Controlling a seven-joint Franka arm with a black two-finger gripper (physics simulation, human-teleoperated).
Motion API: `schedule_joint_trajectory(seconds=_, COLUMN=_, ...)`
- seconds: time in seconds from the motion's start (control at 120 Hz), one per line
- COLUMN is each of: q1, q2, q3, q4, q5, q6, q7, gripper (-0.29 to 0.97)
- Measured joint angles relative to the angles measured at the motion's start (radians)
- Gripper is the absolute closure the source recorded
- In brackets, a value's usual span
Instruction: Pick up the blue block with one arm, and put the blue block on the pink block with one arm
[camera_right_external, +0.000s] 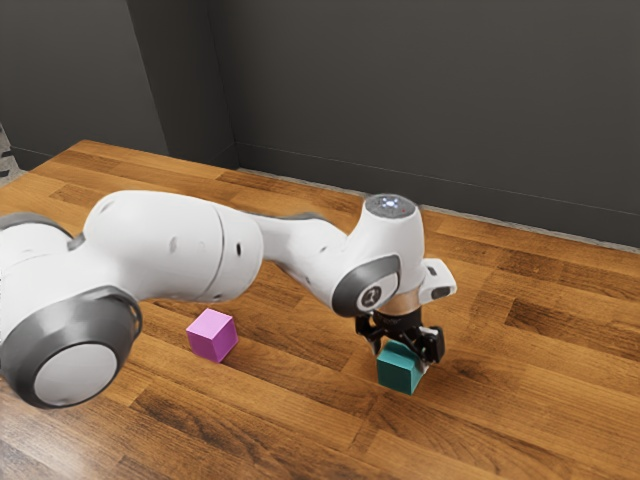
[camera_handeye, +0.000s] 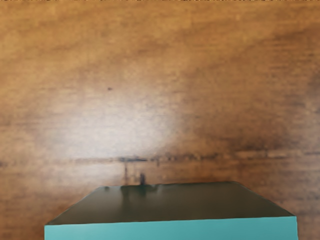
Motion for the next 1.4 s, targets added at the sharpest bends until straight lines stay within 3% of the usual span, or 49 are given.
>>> schedule_joint_trajectory(seconds=0.467, q1=-0.003, q2=0.005, q3=0.009, q4=-0.028, q5=-0.054, q6=0.045, q7=0.025, gripper=0.02)
schedule_joint_trajectory(seconds=1.4, q1=-0.046, q2=-0.017, q3=0.045, q4=-0.051, q5=-0.063, q6=0.059, q7=0.053, gripper=0.02)
